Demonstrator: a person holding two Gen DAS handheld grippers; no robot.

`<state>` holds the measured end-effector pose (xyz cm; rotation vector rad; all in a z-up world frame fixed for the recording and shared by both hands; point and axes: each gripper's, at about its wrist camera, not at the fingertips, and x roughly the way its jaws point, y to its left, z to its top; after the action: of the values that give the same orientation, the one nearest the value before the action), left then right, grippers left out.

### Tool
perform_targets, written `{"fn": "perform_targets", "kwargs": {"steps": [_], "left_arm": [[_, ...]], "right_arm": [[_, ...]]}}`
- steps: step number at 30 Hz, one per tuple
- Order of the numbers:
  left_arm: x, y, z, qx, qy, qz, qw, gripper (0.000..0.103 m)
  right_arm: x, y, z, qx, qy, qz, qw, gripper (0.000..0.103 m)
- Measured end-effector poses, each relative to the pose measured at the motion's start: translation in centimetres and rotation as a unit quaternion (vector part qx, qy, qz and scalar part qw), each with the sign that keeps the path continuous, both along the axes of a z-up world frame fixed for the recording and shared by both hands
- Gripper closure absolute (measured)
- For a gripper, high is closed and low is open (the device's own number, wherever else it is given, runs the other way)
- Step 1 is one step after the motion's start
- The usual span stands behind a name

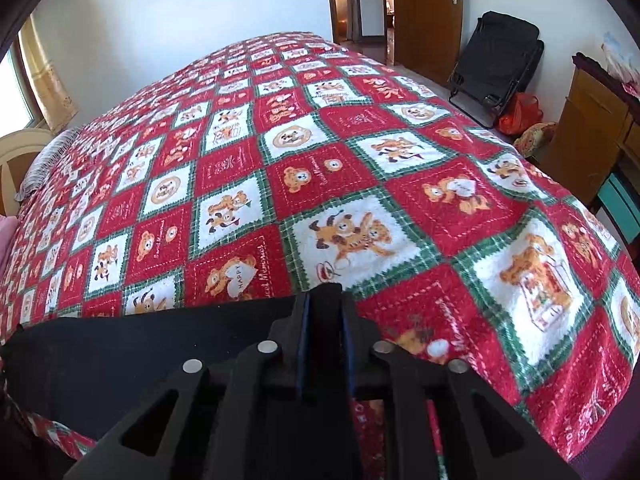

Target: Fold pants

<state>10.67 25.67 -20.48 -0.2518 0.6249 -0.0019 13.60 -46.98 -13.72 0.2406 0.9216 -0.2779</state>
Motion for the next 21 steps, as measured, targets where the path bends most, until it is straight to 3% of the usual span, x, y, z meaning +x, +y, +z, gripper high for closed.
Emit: {"fn": "perform_targets", "kwargs": {"steps": [2, 8, 14, 16, 18, 21], "left_arm": [[-0.2, -0.2, 0.4, 0.006, 0.003, 0.007, 1.0000, 0.029], [-1.9, -1.4, 2.9, 0.023, -0.037, 0.003, 0.9990, 0.028], [-1.8, -1.5, 1.1, 0.029, -0.006, 0.004, 0.9996, 0.027], [-1.7, -0.8, 0.3, 0.017, 0.006, 0.014, 0.9997, 0.027], [-1.8, -0.3, -0.4, 0.017, 0.016, 0.021, 0.9995, 0.027], [-2.0, 0.0, -0.7, 0.025, 0.011, 0.016, 0.9995, 0.024]], "right_arm": [[-1.5, -0.3, 1.1, -0.007, -0.017, -0.025, 1.000, 0.053], [-6.9, 1.9, 3.5, 0.011, -0.062, -0.039, 0.997, 0.053], [-9.6, 1.8, 2.0, 0.059, -0.071, -0.065, 0.994, 0.053], [-9.3, 1.3, 1.2, 0.065, -0.067, -0.071, 0.993, 0.065], [-9.1, 0.9, 0.6, 0.082, -0.064, -0.073, 0.992, 0.088], [-9.2, 1.5, 0.9, 0.081, -0.068, -0.063, 0.992, 0.093]]}}
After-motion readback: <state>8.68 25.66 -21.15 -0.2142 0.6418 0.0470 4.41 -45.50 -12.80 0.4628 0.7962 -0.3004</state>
